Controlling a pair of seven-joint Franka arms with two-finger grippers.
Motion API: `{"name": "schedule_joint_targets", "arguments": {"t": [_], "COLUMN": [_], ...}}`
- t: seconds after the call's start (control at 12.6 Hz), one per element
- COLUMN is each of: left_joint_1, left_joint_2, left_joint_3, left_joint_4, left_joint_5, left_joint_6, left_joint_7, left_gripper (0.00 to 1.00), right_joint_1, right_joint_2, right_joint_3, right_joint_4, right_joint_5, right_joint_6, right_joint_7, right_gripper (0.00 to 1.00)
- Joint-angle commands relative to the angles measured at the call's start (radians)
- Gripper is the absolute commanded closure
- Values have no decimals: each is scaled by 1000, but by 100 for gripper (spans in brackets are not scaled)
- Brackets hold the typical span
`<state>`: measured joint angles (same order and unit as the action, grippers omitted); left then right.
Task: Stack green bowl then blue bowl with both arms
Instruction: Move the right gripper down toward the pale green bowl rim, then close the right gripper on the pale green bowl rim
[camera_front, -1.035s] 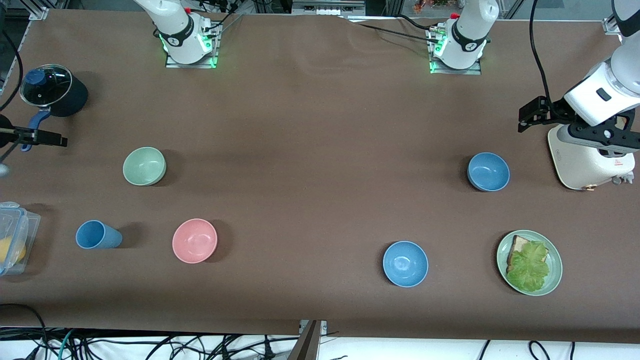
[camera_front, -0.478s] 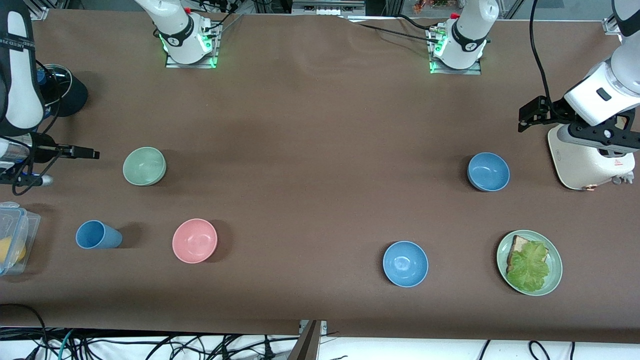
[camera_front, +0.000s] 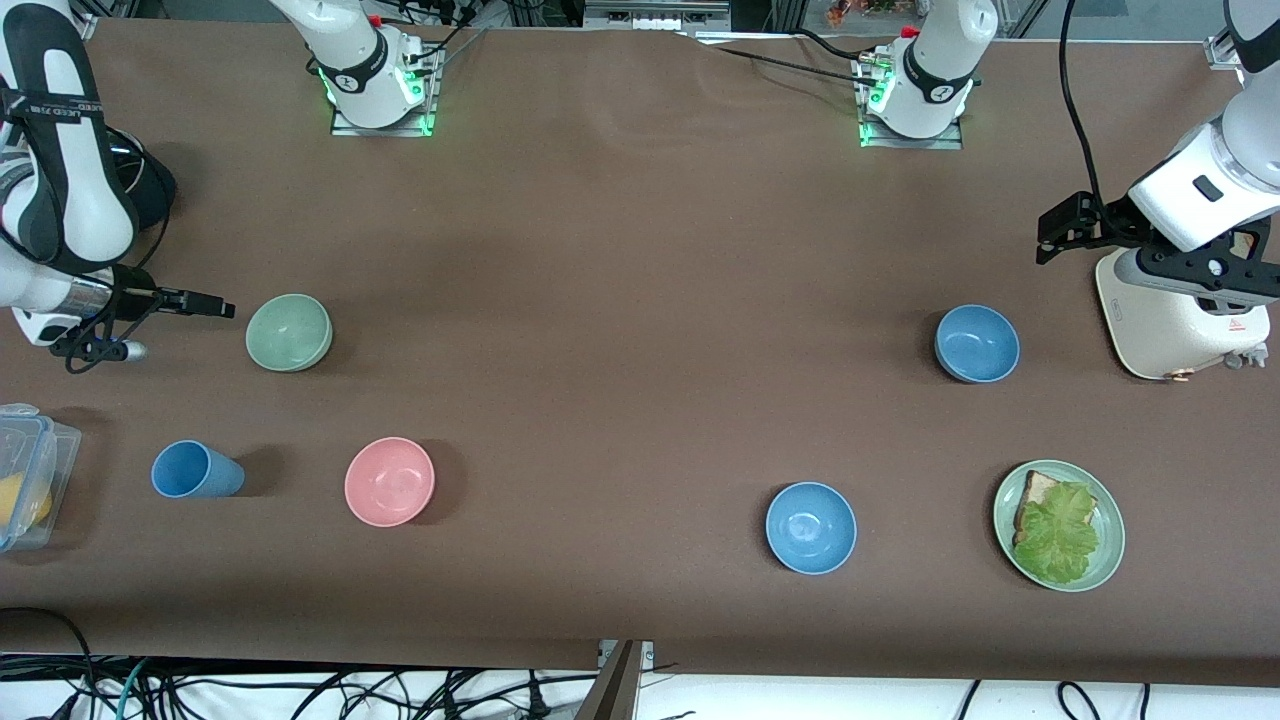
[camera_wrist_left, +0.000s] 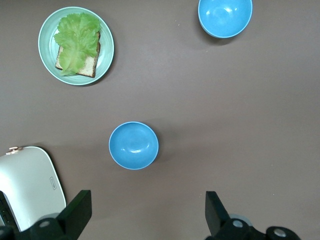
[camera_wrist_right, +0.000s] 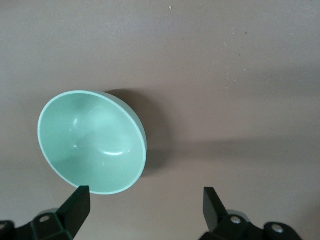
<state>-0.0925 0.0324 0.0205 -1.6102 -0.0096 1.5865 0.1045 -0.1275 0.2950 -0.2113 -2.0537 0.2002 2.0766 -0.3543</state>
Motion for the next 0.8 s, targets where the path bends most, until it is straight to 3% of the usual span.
{"name": "schedule_joint_targets", "arguments": {"t": [0.0, 0.16, 0.48, 0.72], "left_joint_1": [-3, -3, -3, -1], "left_joint_2": [-11, -11, -11, -11], "left_joint_3": [3, 3, 3, 3], "left_joint_4": [1, 1, 1, 1], "left_joint_5": [0, 0, 0, 0], "left_joint_6": [-16, -16, -16, -16], "left_joint_7": [-5, -5, -5, -5], "left_gripper": [0, 0, 0, 0], "right_joint_1": [-14, -14, -30, -30], "right_joint_2": [-28, -17, 44, 67], "right_joint_3": [9, 9, 9, 9], "right_joint_4": [-48, -57, -77, -77], "right_joint_5": [36, 44, 162, 176], "right_joint_6": [46, 78, 155, 181], "right_joint_7": [-31, -38, -159, -182], "right_gripper": [0, 0, 0, 0]}}
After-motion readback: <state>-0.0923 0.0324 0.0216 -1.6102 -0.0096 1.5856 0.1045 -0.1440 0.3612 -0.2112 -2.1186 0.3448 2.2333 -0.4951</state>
